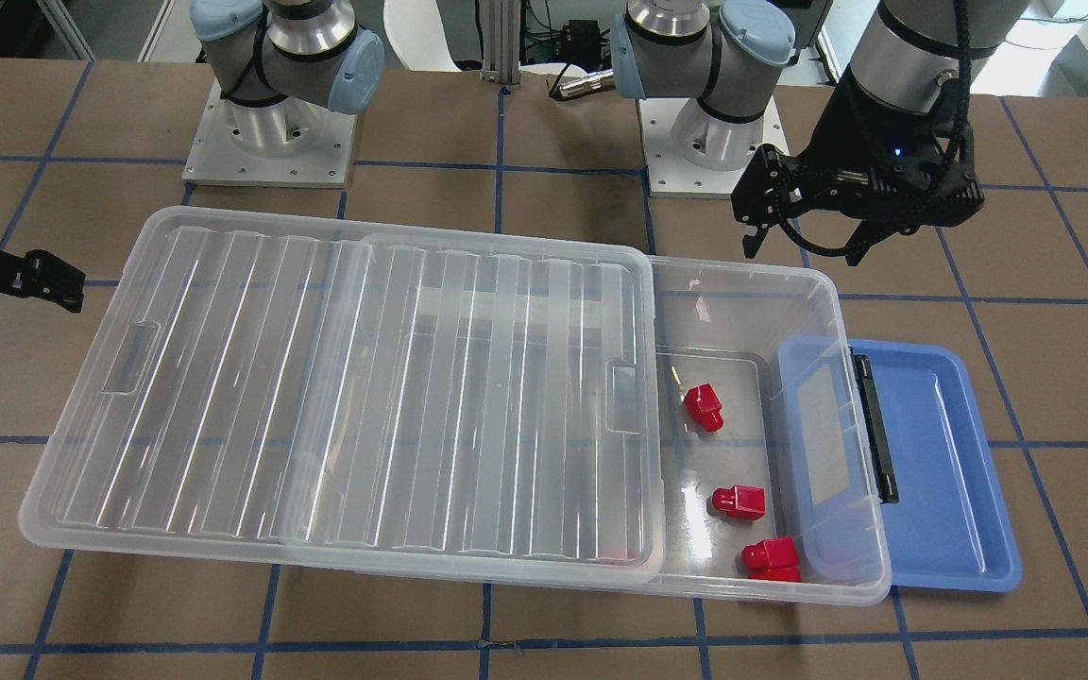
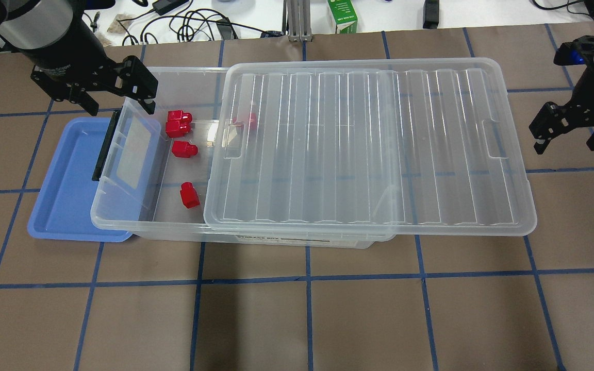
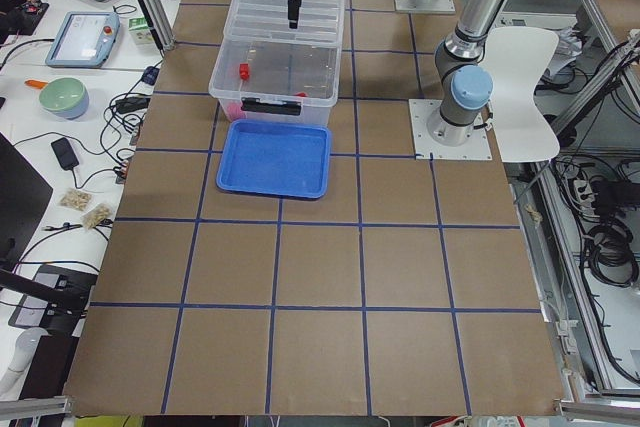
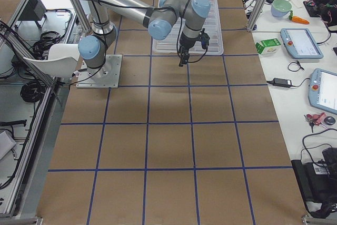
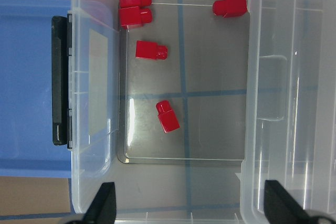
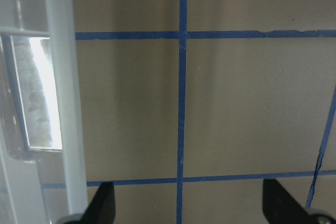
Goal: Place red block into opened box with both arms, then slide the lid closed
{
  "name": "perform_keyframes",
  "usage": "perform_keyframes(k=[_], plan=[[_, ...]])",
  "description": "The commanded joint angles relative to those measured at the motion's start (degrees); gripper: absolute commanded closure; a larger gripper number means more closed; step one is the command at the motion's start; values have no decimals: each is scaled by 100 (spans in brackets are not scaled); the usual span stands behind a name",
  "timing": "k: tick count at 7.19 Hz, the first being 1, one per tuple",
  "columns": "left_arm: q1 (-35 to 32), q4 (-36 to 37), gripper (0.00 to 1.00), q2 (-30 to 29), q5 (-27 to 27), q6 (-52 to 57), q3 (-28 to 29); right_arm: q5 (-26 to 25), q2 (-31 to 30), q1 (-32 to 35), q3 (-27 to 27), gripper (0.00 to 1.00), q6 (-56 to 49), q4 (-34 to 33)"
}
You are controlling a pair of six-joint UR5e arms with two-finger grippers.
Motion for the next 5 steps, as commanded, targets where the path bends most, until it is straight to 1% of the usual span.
perform_keyframes(k=[1,3,4,5], plan=[[7,-12,0,-6,50,17,54,2,173,24,-5,0,144,-46],[-2,-4,0,12,77,17,45,2,208,94,-5,0,661,-11],[-2,-12,0,21,69,8,36,2,226,129,-5,0,681,-11],[-2,-4,0,21,68,8,28,150,235,173,-5,0,855,-19]])
